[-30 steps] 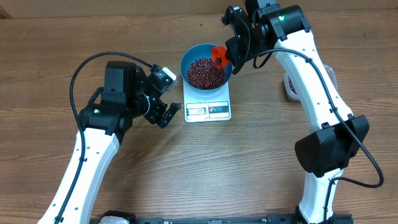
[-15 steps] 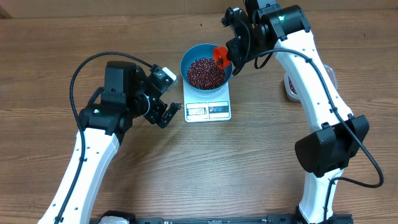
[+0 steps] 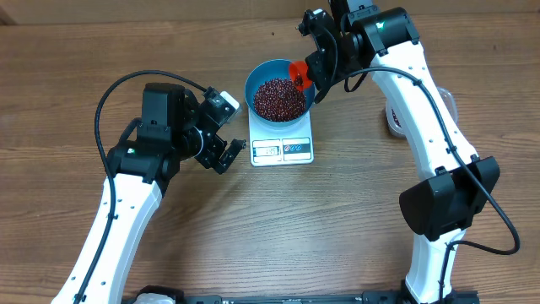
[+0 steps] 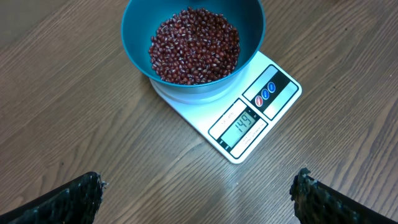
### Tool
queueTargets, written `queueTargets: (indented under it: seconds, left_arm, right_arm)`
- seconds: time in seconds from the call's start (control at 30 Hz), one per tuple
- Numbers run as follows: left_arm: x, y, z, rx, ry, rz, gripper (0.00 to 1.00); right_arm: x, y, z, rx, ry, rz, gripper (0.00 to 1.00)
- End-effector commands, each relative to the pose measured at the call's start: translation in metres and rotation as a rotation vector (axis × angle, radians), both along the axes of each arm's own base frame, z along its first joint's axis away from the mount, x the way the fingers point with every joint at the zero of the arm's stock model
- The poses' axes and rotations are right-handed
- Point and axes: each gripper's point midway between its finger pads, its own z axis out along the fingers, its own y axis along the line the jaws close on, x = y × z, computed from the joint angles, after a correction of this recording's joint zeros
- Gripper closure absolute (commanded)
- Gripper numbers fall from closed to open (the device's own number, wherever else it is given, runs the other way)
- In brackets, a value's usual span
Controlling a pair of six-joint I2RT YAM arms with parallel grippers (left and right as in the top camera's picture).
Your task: Scoop item into bowl and weigh 150g on scale
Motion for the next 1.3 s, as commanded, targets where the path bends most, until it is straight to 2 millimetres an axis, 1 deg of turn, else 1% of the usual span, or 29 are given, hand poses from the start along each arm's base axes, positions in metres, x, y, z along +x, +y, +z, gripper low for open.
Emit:
queueTargets:
  seconds: [0.0, 0.07, 0.17, 0.33, 0.4, 0.47, 0.57, 0.8, 1.07, 1.17, 1.27]
  left_arm:
    - [0.0036, -0.0021, 0.0083, -0.010, -0.021, -0.016, 0.00]
    - [0.0036, -0.0021, 0.0083, -0.010, -0.021, -0.016, 0.00]
    - [0.0036, -0.0021, 0.0083, -0.010, -0.021, -0.016, 0.00]
    - [0.0035, -0.0021, 0.0082, -0.010, -0.021, -0.016, 0.00]
    - [0.0036, -0.0021, 0.0083, -0.010, -0.021, -0.016, 0.00]
    - [0.0035, -0.0021, 0.0082, -0.010, -0.021, -0.016, 0.00]
    - [0.0035, -0.0021, 0.0082, -0.010, -0.021, -0.016, 0.00]
    - [0.0036, -0.0021, 0.0083, -0.010, -0.021, -0.016, 0.00]
    - [0.0035, -0.0021, 0.0082, -0.010, -0.021, -0.016, 0.00]
    - [0.0036, -0.0021, 0.0083, -0.010, -0.021, -0.016, 0.00]
    - [0.0035, -0.0021, 0.0082, -0.010, -0.020, -0.015, 0.00]
  right_arm:
    - [-0.0030, 0.0020, 0.0461, 0.034, -0.112, 0.012, 0.96]
    - [-0.0039, 0.0017, 0.0503, 0.037, -0.122, 0.012, 0.96]
    - [-0.0048, 0.0021, 0.0516, 0.041, -0.122, 0.013, 0.96]
    - [-0.0087, 0.0094, 0.0533, 0.082, -0.107, 0.037, 0.96]
    - [-0.0101, 0.0101, 0.0524, 0.076, -0.104, 0.039, 0.96]
    - [-0.0087, 0.0062, 0.0510, 0.053, -0.109, 0.026, 0.96]
    - [-0.0096, 0.0100, 0.0525, 0.074, -0.106, 0.038, 0.96]
    - [-0.0098, 0.0115, 0.0524, 0.068, -0.110, 0.039, 0.96]
    - [-0.0063, 0.0032, 0.0495, -0.006, -0.140, 0.041, 0.96]
    - [-0.0052, 0.0042, 0.0496, -0.033, -0.160, 0.055, 0.96]
    - [-0.0043, 0.0058, 0.0507, -0.022, -0.163, 0.052, 0.96]
